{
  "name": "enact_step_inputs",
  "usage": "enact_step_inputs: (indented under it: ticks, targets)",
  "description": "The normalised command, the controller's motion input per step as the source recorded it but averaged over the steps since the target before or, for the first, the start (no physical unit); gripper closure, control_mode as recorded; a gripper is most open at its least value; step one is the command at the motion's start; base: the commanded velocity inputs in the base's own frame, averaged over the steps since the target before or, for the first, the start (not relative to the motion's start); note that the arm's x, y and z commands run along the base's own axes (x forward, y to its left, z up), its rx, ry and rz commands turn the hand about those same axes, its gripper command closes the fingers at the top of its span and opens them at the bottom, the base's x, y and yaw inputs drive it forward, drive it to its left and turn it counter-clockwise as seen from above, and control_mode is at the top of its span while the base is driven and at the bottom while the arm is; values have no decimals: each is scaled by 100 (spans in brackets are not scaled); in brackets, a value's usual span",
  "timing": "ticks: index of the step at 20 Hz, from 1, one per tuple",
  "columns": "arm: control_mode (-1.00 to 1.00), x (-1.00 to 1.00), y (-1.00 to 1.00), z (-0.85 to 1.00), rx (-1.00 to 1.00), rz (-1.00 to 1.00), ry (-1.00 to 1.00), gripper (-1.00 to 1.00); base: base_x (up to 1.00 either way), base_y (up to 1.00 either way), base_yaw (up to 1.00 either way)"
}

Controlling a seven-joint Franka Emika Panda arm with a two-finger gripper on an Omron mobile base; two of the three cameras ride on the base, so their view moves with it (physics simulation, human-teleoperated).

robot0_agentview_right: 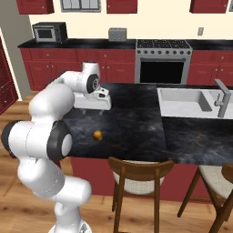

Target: Open the fridge, remove the mango, lemon wedge, and chicken drumstick, and place them on any counter.

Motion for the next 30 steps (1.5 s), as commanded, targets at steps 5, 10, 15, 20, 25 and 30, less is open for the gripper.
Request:
enact_step_inputs:
  ticks: [5,10,15,20,25,30]
  targets:
    - [-100,-98,-14,100,6,0,-16,-100,0,0,0]
    - [-100,-100,-12,100,0,0,-30,-100,0,0,0]
    - [-100,-100,-7,100,0,0,-39,-100,0,0,0]
    - [-100,-85,0,69,0,-1,-47,-100,0,0,0]
    - [-100,-49,4,34,0,-5,-10,-100,0,0,0]
    - [-100,-39,0,17,0,-9,0,-100,0,0,0]
